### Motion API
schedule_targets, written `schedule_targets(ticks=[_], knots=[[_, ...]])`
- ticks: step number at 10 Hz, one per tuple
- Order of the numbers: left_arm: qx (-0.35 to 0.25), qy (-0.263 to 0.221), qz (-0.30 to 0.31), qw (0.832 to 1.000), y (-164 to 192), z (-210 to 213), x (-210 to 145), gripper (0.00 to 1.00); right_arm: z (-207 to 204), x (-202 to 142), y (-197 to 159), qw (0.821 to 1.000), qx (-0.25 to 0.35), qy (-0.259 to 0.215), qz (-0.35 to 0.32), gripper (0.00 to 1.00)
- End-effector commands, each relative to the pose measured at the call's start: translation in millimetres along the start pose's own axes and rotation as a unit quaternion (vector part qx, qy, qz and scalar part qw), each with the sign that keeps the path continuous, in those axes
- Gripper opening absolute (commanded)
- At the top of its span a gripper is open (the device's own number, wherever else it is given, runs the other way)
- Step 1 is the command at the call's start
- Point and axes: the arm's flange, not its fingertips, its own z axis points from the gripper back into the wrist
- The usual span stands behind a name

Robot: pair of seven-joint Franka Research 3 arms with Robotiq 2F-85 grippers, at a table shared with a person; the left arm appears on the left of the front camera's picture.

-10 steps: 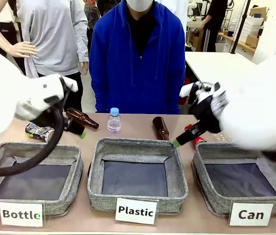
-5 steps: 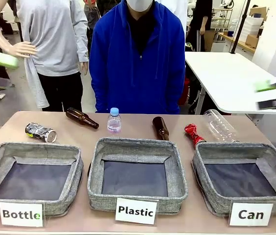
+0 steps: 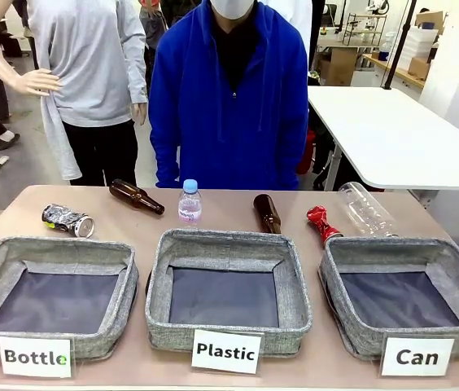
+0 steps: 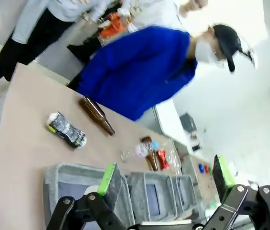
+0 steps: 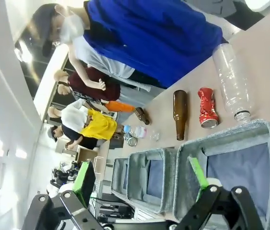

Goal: Sort the can waste into the basket.
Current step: Pick up the can waste from the table and place it in the right Fabric basket.

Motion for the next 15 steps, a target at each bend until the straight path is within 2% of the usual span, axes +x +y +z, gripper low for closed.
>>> schedule_targets(ticks=[1, 2, 9, 10, 11, 13, 14, 15], knots=[[-0.003, 0.029, -0.016, 0.999, -18, -11, -4, 1.0, -38, -72, -3, 0.999, -0.021, 0.008, 0.023, 1.0], [-0.003, 0.029, -0.016, 0.999, -18, -11, -4, 1.0, 0, 0, 0, 1.0, 0.0, 0.0, 0.0, 1.0], [0.003, 0.034, -0.006, 0.999, -20, -10, -7, 1.0, 0, 0, 0, 1.0, 0.0, 0.0, 0.0, 1.0], [0.125, 0.047, -0.045, 0.99, -44, -15, -3, 1.0, 0, 0, 0, 1.0, 0.0, 0.0, 0.0, 1.0], [0.211, 0.07, -0.061, 0.973, -59, -33, 16, 1.0, 0, 0, 0, 1.0, 0.0, 0.0, 0.0, 1.0], [0.309, 0.129, -0.095, 0.937, -73, -86, 52, 1.0, 0, 0, 0, 1.0, 0.0, 0.0, 0.0, 1.0], [0.341, 0.23, -0.136, 0.902, -72, -133, 68, 1.0, 0, 0, 0, 1.0, 0.0, 0.0, 0.0, 1.0], [0.369, 0.294, -0.17, 0.865, -70, -167, 78, 1.0, 0, 0, 0, 1.0, 0.0, 0.0, 0.0, 1.0]])
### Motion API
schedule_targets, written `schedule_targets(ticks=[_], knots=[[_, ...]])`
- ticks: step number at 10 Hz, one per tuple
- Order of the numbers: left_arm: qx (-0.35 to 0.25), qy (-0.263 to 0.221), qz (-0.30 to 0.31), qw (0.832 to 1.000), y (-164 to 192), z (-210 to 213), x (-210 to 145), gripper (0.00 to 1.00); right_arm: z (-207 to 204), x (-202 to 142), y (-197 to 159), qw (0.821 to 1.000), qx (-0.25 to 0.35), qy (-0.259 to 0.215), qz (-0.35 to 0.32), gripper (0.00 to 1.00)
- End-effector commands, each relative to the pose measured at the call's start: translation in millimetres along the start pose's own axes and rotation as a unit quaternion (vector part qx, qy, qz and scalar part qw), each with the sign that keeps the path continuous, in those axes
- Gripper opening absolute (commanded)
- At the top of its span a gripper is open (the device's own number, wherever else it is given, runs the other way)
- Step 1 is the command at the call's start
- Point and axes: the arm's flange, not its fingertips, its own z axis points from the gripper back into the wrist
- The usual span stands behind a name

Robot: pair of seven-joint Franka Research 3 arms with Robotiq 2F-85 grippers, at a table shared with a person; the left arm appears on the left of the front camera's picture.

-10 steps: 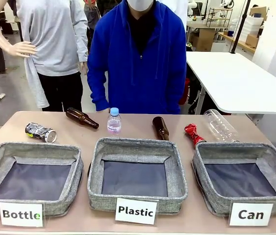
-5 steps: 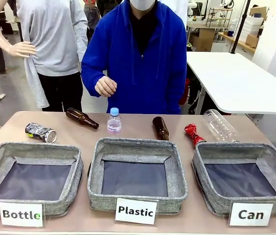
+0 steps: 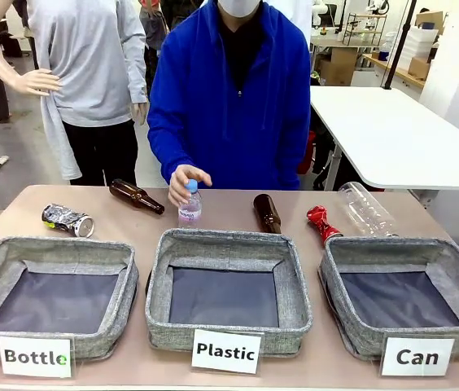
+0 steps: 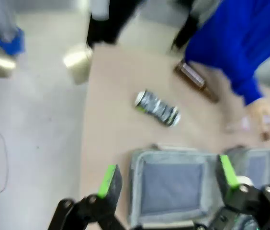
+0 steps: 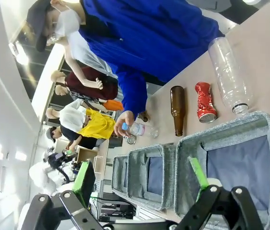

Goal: Sort the can waste into the basket.
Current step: Pick up the can waste from the table and place it in the right Fabric basket.

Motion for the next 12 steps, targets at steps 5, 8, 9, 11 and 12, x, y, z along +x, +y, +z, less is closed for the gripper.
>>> schedule_targets(ticks=[5, 8, 9, 11, 12], knots=[[0.13, 0.286, -0.187, 0.931, -54, -161, 102, 1.0, 0, 4, -1, 1.0, 0.01, -0.006, 0.015, 1.0], [0.108, 0.269, -0.172, 0.942, -49, -156, 84, 1.0, 0, 4, -1, 1.0, 0.01, -0.006, 0.015, 1.0], [0.109, 0.269, -0.179, 0.94, -62, -188, 95, 1.0, 0, 4, -1, 1.0, 0.01, -0.006, 0.015, 1.0], [0.046, 0.275, -0.259, 0.925, -59, -198, 52, 1.0, 0, 4, -1, 1.0, 0.01, -0.006, 0.015, 1.0], [0.02, 0.262, -0.242, 0.934, -46, -199, 46, 1.0, 0, 4, -1, 1.0, 0.01, -0.006, 0.015, 1.0]])
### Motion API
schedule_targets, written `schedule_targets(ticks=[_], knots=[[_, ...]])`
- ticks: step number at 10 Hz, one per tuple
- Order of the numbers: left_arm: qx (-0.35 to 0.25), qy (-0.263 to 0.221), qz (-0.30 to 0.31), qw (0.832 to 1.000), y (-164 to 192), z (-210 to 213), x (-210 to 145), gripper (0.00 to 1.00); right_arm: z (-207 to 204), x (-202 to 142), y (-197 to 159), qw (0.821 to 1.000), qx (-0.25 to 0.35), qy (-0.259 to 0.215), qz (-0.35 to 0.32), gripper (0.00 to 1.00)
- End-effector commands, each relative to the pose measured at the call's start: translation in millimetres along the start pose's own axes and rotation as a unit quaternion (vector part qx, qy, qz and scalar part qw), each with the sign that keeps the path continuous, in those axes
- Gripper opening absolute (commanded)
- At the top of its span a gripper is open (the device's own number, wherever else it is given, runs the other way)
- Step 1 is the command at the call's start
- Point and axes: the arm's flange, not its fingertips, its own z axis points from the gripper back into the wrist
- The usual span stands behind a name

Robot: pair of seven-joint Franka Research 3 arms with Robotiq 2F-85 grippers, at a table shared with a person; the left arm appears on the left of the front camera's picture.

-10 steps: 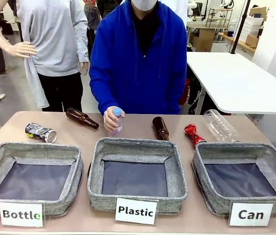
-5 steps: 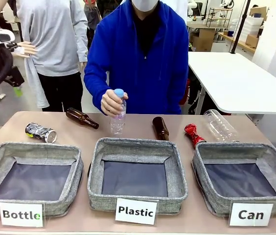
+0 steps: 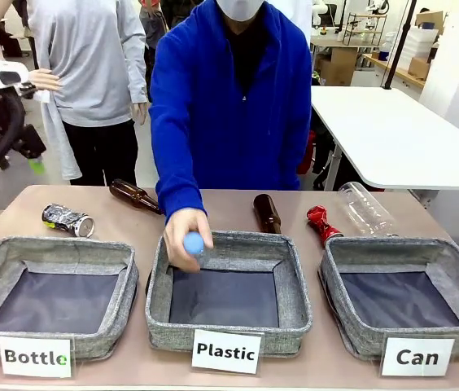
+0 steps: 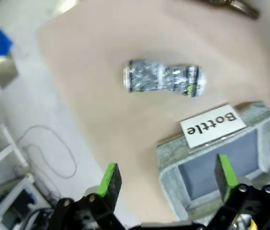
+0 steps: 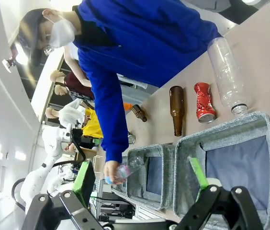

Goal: Sort the can waste into the basket.
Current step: Pick up the can waste from the table and place it in the right Fabric basket.

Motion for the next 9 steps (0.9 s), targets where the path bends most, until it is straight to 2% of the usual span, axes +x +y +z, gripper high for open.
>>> schedule_targets(ticks=[1, 3, 5, 6, 7, 8, 9], knots=[[-0.069, -0.009, -0.06, 0.996, 10, -16, -30, 1.0, -1, 3, -1, 1.0, 0.012, -0.007, 0.014, 1.0], [-0.05, -0.032, -0.061, 0.996, 0, -49, -45, 1.0, -1, 3, -1, 1.0, 0.012, -0.007, 0.014, 1.0], [0.033, -0.044, -0.055, 0.997, -8, -78, -43, 1.0, -1, 3, -1, 1.0, 0.012, -0.007, 0.014, 1.0], [0.084, -0.064, -0.101, 0.989, -18, -92, -42, 1.0, -1, 3, -1, 1.0, 0.012, -0.007, 0.014, 1.0], [0.119, -0.091, -0.186, 0.971, -25, -97, -41, 1.0, -1, 3, -1, 1.0, 0.012, -0.007, 0.014, 1.0], [0.103, -0.08, -0.281, 0.951, -29, -95, -34, 1.0, -1, 3, -1, 1.0, 0.012, -0.007, 0.014, 1.0], [0.106, -0.052, -0.365, 0.923, -29, -94, -28, 1.0, -1, 3, -1, 1.0, 0.012, -0.007, 0.014, 1.0]])
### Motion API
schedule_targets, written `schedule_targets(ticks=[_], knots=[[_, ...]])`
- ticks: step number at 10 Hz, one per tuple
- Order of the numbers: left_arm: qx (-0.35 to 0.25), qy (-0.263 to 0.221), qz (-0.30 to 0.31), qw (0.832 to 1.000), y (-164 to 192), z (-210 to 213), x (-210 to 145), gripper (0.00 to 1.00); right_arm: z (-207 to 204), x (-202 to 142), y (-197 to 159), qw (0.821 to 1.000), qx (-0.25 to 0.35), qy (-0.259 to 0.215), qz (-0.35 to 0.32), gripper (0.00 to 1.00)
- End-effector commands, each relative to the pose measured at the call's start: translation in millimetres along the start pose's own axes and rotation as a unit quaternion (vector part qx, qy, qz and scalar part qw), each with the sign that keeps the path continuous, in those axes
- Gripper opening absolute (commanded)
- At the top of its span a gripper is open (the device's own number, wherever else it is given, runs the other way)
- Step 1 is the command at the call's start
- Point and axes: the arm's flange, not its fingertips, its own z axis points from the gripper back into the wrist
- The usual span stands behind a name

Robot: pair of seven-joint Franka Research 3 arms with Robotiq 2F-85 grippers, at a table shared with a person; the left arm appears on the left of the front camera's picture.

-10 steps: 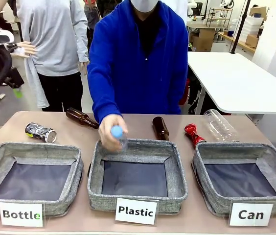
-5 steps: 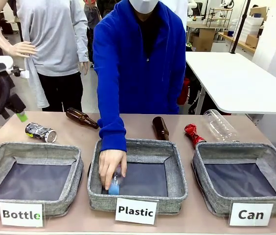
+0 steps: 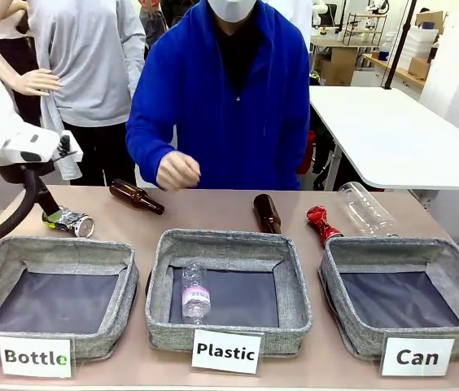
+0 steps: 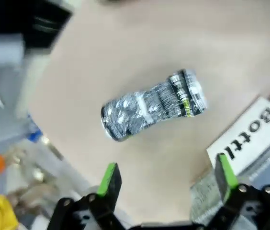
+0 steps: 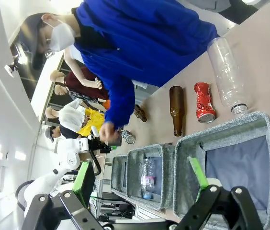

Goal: Sort the can waste into the basket.
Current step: Pick up the can waste from the table and place it in the right Fabric basket.

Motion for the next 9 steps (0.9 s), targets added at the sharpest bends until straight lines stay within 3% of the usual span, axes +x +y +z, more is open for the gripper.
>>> schedule_targets(ticks=[1, 3, 5, 6, 7, 8, 9], knots=[[-0.044, 0.008, -0.166, 0.985, 15, 3, -4, 1.0, -1, 3, -1, 1.0, 0.012, -0.007, 0.014, 1.0], [-0.091, 0.022, -0.318, 0.944, 22, 12, -2, 1.0, -1, 3, -1, 1.0, 0.012, -0.007, 0.014, 1.0], [-0.122, -0.001, -0.408, 0.905, 25, 19, -1, 1.0, -1, 3, -1, 1.0, 0.012, -0.007, 0.014, 1.0], [-0.126, -0.025, -0.416, 0.9, 23, 23, 4, 1.0, -1, 3, -1, 1.0, 0.012, -0.007, 0.014, 1.0], [-0.127, -0.049, -0.391, 0.91, 23, 27, 5, 1.0, -1, 3, -1, 1.0, 0.012, -0.007, 0.014, 1.0], [-0.118, -0.053, -0.282, 0.951, 25, 31, 5, 1.0, -1, 3, -1, 1.0, 0.012, -0.007, 0.014, 1.0], [-0.118, -0.019, -0.41, 0.904, 17, 26, 6, 1.0, -1, 3, -1, 1.0, 0.012, -0.007, 0.014, 1.0]])
